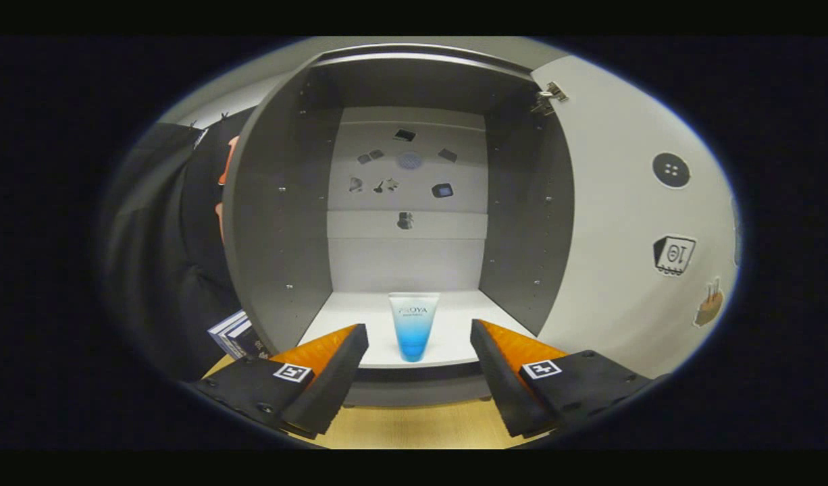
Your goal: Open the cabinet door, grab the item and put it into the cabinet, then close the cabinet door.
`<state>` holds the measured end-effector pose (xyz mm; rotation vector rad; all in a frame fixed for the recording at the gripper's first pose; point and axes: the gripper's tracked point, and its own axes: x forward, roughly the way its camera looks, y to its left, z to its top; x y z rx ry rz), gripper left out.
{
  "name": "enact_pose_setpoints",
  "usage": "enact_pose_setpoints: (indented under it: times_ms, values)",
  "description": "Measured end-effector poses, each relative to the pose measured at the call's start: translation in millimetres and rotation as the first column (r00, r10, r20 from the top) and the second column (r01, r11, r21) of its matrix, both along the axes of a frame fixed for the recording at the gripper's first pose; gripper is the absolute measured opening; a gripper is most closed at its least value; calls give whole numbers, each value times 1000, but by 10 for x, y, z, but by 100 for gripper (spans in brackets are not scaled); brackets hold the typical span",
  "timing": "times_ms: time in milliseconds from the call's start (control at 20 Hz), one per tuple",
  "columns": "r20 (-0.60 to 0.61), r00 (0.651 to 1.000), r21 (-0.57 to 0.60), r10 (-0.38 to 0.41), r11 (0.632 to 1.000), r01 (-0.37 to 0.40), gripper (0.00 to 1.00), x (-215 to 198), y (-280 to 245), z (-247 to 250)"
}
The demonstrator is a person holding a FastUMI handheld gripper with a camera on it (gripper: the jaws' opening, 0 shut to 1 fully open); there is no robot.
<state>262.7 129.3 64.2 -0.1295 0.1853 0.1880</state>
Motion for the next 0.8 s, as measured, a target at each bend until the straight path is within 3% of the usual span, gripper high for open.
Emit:
enact_pose_setpoints:
  times_ms: [300, 800]
  values:
    - [36, 999, 16, -1, 1000, 1, 98, -868, -358, -89]
    - [99, 992, 7, -73, 997, 73, 98, -2088, -1267, 55]
